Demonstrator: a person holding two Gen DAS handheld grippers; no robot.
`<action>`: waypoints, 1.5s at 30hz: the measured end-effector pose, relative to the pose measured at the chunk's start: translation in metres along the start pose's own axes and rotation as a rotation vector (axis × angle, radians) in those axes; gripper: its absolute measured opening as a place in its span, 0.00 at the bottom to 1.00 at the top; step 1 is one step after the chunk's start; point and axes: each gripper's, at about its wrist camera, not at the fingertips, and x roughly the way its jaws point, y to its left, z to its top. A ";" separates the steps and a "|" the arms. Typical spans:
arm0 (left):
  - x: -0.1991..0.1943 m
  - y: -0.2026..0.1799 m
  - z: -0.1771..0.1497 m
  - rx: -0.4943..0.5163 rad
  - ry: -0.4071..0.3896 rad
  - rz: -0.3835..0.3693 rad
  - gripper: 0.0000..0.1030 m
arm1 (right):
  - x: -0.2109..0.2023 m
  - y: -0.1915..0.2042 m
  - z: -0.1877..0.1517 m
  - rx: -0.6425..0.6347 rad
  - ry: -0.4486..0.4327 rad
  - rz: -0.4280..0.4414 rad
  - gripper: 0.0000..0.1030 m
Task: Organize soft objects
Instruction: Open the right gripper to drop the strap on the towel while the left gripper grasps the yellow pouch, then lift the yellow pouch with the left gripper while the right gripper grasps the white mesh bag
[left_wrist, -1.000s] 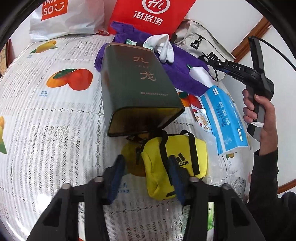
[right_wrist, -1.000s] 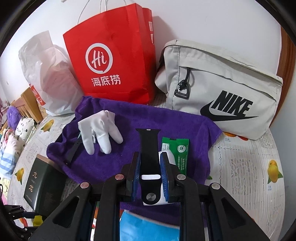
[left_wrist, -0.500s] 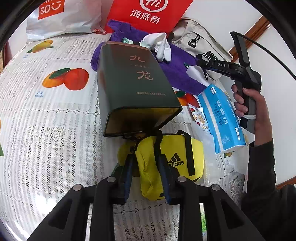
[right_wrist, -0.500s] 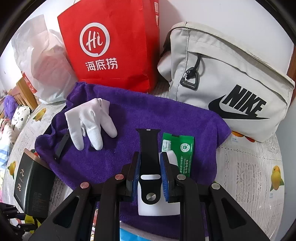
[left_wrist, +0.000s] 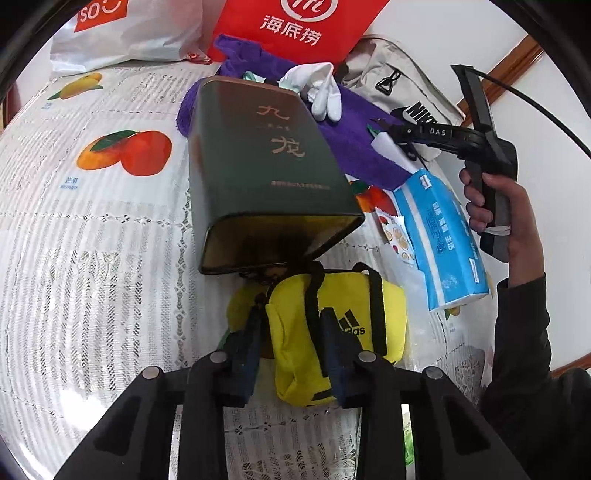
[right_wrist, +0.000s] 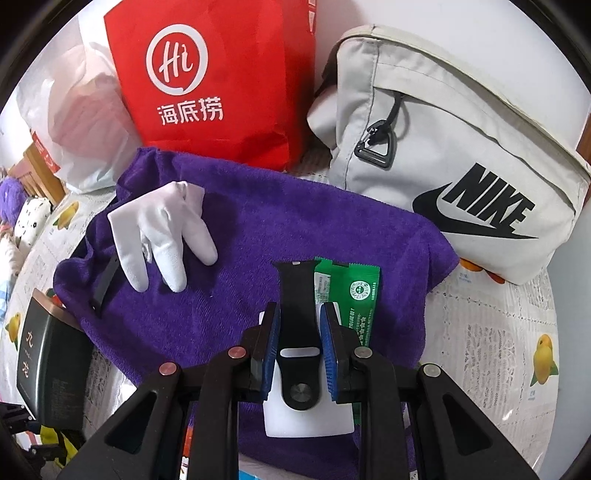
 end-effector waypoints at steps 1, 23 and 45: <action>0.000 -0.001 -0.001 0.007 0.000 0.003 0.27 | 0.000 0.001 0.000 -0.006 0.003 0.002 0.24; -0.047 -0.001 -0.007 -0.004 -0.092 -0.013 0.13 | -0.086 0.016 -0.050 -0.024 -0.101 0.027 0.61; -0.085 -0.011 0.008 0.033 -0.197 0.009 0.12 | -0.163 0.081 -0.183 0.016 -0.095 0.171 0.65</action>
